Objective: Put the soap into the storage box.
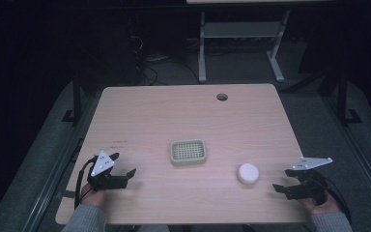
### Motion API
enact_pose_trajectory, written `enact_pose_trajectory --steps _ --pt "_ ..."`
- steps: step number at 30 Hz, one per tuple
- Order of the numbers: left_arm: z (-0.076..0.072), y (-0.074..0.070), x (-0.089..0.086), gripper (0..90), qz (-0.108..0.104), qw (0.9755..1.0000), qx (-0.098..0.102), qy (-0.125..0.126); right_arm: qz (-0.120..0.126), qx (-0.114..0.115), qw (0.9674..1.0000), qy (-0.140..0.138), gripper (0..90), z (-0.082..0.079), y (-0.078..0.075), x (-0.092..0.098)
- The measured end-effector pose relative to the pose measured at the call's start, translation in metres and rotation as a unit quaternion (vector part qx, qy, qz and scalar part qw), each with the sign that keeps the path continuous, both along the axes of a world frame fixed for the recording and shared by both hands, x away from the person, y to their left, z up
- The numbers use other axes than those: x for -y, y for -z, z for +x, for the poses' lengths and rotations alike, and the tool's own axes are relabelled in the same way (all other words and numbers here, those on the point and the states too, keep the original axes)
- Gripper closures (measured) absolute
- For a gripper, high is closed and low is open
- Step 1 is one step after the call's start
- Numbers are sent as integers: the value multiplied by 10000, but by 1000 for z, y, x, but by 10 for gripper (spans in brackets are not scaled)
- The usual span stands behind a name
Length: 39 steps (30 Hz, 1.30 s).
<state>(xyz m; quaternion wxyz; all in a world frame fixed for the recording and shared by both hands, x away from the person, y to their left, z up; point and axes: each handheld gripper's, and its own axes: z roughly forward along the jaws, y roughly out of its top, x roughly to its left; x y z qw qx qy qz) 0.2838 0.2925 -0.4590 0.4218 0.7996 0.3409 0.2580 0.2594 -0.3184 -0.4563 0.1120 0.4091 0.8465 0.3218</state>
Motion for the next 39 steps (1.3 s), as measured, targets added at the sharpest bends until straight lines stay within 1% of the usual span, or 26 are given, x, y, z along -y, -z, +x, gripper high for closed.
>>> enact_pose_trajectory --steps 5,7,8,9,10,11,12,13,14,15,17,19,21,27,28,30,34,38,39 --pt "-1 0 -1 128 -21 10000 -2 -14 -98 -85 9999 -106 212 1 -3 -5" --pt "-2 0 0 128 -56 10000 -8 -6 -96 -52 9998 -158 211 1 -5 -8" --pt "-1 0 0 128 -50 10000 -17 9 -83 -61 9998 -188 209 1 -7 -10" --pt "-1 -1 -1 129 52 10000 -14 40 -94 -76 9998 -184 200 1 -9 -12" --pt "-2 -1 0 129 -5 10000 5 10 -112 -37 9997 -234 201 1 -11 -13" --pt "-2 -1 -1 128 -22 10000 -2 23 -96 -58 9996 -261 203 1 -13 -15" --pt "-1 -1 -1 129 -9 10000 -17 34 -100 -95 9994 -312 200 1 -14 -17" --pt "-1 -1 -1 128 2 10000 -27 44 -73 -166 9994 -296 195 1 -15 -19" --pt "-1 0 0 128 -3 10000 -23 44 -101 -143 9993 -322 194 1 -16 -21" --pt "-1 -1 0 129 53 10000 -23 65 -125 -181 9991 -358 193 2 -17 -22" --pt "-1 0 1 128 23 10000 -20 56 -147 -201 9989 -390 184 3 -18 -25" --pt "-1 -1 0 128 52 10000 -17 45 -183 -192 9987 -438 183 4 -21 -28" --pt "-1 -1 0 128 38 10000 -8 61 -224 -215 9984 -465 178 5 -23 -32" --pt "-1 -1 -1 128 23 10000 0 22 -343 -211 9972 -625 163 9 -28 -45" --pt "-1 0 0 128 -54 10000 8 -2 -360 -234 9970 -646 162 10 -29 -47" --pt "-1 -1 -1 128 -14 10000 13 -10 -386 -267 9964 -702 162 12 -30 -50" --pt "-1 -1 -2 129 -66 10000 9 -26 -487 -293 9954 -776 158 16 -33 -55" --pt "-1 -1 -2 128 -64 10000 9 -37 -600 -302 9936 -908 158 20 -38 -62" --pt "-1 -1 -3 128 -79 10000 -6 -42 -615 -347 9931 -938 156 20 -40 -64"
